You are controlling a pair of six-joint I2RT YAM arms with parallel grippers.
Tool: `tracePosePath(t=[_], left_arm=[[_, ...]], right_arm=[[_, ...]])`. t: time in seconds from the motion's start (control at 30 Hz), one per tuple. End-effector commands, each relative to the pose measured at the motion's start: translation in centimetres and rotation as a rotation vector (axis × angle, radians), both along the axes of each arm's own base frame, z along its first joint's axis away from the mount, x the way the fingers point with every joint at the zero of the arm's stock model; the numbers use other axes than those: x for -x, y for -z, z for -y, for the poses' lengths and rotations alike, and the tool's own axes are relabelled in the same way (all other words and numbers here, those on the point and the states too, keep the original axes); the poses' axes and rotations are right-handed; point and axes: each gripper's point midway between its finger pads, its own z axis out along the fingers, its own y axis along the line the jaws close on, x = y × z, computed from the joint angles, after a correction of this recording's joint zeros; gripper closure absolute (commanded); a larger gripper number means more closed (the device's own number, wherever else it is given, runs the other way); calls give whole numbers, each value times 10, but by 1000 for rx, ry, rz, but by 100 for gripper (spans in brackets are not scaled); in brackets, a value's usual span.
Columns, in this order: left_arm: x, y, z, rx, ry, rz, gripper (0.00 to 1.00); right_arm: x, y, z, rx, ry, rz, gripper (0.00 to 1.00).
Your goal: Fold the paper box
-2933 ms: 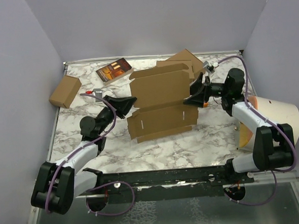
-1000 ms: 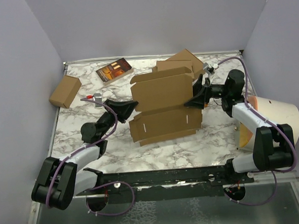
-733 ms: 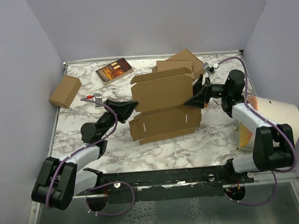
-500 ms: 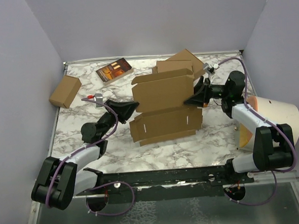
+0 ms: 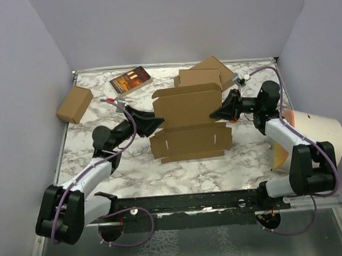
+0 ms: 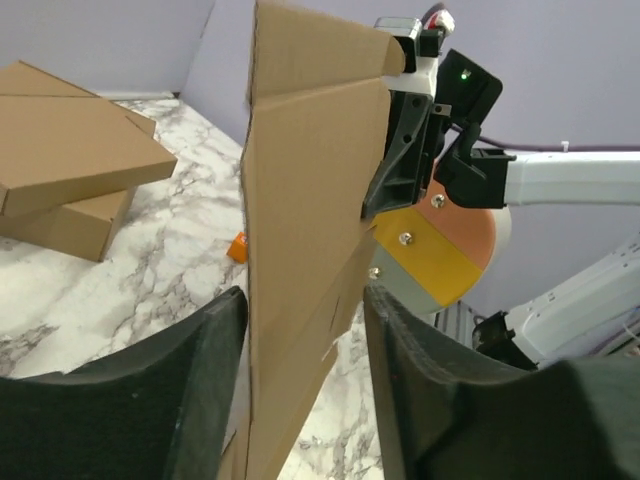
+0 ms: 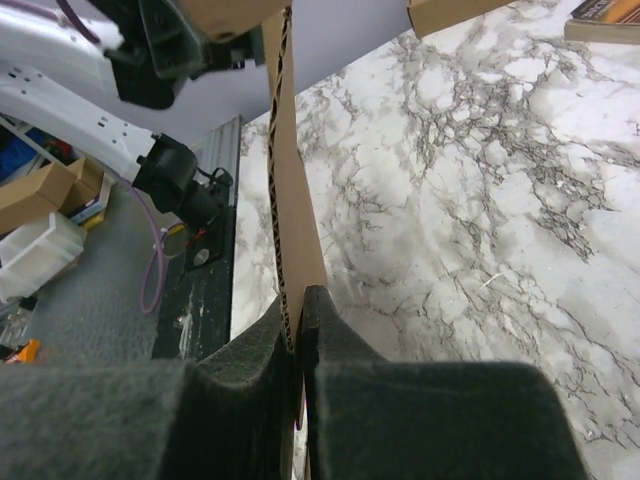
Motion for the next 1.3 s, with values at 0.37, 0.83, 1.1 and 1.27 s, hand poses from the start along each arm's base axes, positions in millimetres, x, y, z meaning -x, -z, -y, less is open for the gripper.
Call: tracePosePath(t=[0.37, 0.83, 1.1, 1.27], left_arm=[[-20, -62, -28, -453, -83, 84, 6], [-7, -61, 3, -384, 274, 73, 25], [-14, -57, 8, -374, 320, 54, 42], [-15, -55, 13, -372, 340, 47, 47]], right_arm=[[13, -21, 7, 14, -111, 170, 99], [15, -20, 7, 12, -126, 162, 99], [14, -18, 7, 12, -128, 153, 99], [13, -15, 6, 11, -131, 141, 99]])
